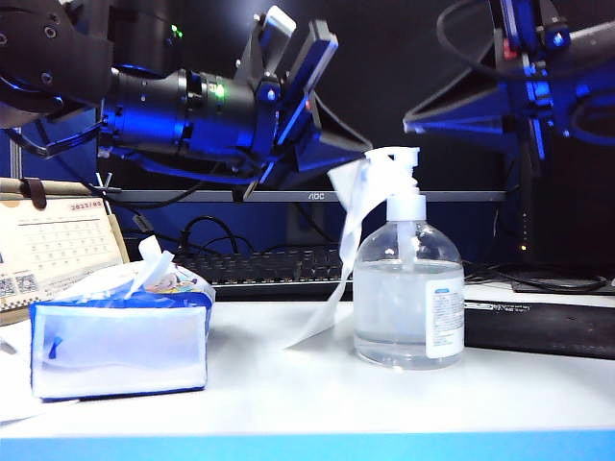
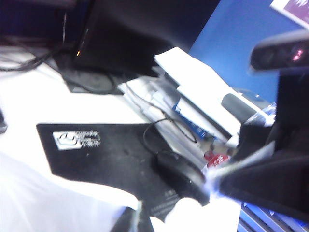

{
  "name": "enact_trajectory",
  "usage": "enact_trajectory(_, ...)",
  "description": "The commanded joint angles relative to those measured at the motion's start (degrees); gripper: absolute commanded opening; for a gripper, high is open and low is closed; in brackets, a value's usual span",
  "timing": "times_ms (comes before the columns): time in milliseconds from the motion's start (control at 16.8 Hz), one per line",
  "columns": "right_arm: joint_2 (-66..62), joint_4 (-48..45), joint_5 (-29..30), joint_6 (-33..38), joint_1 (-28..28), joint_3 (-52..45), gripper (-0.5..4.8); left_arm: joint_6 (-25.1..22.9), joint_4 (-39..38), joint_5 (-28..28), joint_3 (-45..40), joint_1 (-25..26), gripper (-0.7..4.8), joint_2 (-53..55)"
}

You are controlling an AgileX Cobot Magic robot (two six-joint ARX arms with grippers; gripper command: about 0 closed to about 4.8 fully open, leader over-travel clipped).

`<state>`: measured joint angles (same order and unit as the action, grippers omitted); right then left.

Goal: Pull out a tissue from the tissue dispenser, then press the switch of the alcohol sanitizer bottle to drop some sanitizer on the paper tissue, and finally place the treated tissue on the table.

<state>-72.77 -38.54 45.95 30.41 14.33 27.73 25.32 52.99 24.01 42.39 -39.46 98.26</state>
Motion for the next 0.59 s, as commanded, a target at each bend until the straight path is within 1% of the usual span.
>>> enact_trajectory(59, 0.2, 3.3, 1.9, 0.0, 0.2, 0.3, 0.00, -0.2, 0.4, 0.3, 0.2, 0.3, -0.06, -0.4)
enact_trajectory(238, 0.2, 3.7, 1.4, -0.6, 1.0, 0.3, 0.00, 0.2, 0.2, 0.3, 0.2, 1.0, -0.06, -0.6)
enact_trajectory(416, 0.2, 4.1, -1.3, -1.8, 1.6, 0.3, 0.00, 0.2, 0.2, 0.4, 0.2, 1.0, -0.06, -0.6)
enact_trajectory(594, -0.5, 5.5, -1.5, -1.9, 1.6, 0.3, -0.01, 0.3, 0.2, 0.4, 0.2, 1.1, -0.06, -0.7)
